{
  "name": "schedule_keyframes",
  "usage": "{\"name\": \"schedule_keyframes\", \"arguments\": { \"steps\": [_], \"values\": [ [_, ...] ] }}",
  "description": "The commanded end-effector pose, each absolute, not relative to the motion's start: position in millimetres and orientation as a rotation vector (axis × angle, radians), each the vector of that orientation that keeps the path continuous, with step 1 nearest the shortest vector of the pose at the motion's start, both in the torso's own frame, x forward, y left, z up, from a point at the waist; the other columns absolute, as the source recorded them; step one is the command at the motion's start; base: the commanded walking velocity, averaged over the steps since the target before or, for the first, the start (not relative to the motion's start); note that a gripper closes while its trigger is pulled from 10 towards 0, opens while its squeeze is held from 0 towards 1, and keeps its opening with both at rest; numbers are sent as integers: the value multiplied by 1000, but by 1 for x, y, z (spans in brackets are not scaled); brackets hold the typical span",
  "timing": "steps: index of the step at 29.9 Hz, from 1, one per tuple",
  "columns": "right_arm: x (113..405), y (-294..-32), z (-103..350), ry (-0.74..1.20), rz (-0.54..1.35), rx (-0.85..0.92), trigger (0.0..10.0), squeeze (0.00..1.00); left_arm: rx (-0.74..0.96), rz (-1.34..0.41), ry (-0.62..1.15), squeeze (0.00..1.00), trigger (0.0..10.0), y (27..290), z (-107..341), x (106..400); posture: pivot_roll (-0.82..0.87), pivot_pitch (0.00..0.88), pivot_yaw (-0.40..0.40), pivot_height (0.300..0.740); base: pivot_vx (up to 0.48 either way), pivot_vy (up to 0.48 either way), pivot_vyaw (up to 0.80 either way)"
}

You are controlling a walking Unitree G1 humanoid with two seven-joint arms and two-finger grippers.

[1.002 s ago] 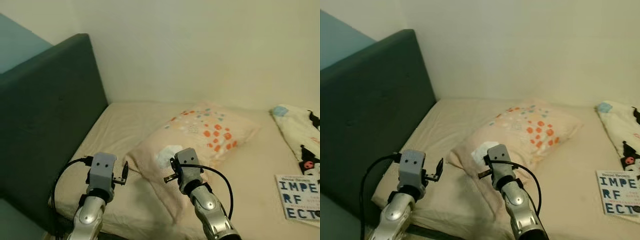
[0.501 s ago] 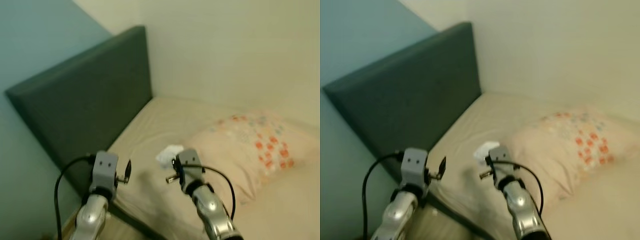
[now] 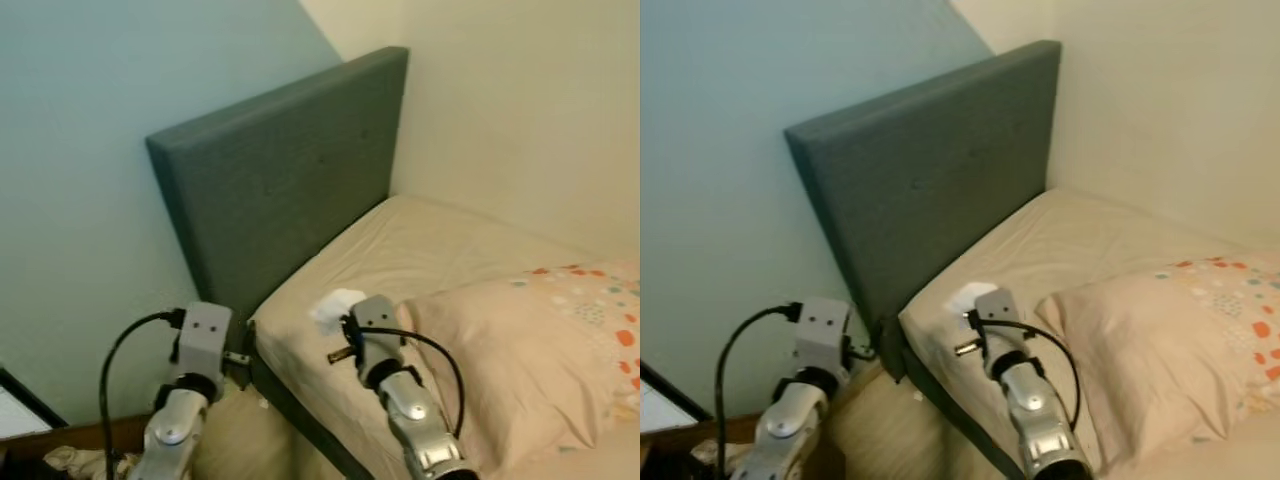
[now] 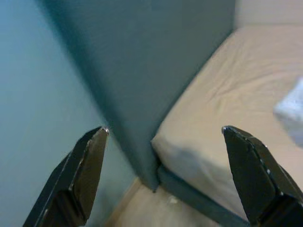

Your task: Clean up the room

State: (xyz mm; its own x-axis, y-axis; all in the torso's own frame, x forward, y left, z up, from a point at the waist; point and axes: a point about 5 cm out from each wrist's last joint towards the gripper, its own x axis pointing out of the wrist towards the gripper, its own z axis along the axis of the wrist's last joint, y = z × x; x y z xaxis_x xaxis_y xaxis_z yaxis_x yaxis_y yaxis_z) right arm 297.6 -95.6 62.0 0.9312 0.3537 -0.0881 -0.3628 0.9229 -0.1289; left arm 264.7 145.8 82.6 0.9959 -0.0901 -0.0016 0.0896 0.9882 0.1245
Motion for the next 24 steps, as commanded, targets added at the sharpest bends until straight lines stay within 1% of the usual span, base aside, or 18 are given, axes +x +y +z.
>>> {"name": "schedule_keyframes", "arguments": {
  "steps": [1,5,9,12,17,19,24],
  "values": [
    [296,-95,59,82,378,-144,10000,0,163,-71,39,0,10000,150,77,264,-16,37,5,740,0,0,800],
    [296,-95,58,89,382,-147,10000,0,174,-57,50,0,10000,153,74,264,-16,37,5,740,0,0,800],
    [294,-95,46,170,426,-181,10000,0,199,-43,93,0,10000,159,67,262,-16,31,7,740,0,0,800],
    [293,-95,45,174,432,-190,10000,0,208,-35,111,0,10000,161,65,262,-16,30,8,740,0,0,800],
    [297,-98,47,171,412,-174,10000,0,163,-11,145,0,10000,163,58,261,-19,26,8,740,0,0,800],
    [300,-103,46,197,380,-168,10000,0,127,27,176,0,10000,165,53,260,-19,26,8,740,0,0,800],
    [300,-105,43,219,365,-167,10000,0,107,50,189,0,10000,167,51,259,-25,20,9,740,0,0,800]
  ]
}}
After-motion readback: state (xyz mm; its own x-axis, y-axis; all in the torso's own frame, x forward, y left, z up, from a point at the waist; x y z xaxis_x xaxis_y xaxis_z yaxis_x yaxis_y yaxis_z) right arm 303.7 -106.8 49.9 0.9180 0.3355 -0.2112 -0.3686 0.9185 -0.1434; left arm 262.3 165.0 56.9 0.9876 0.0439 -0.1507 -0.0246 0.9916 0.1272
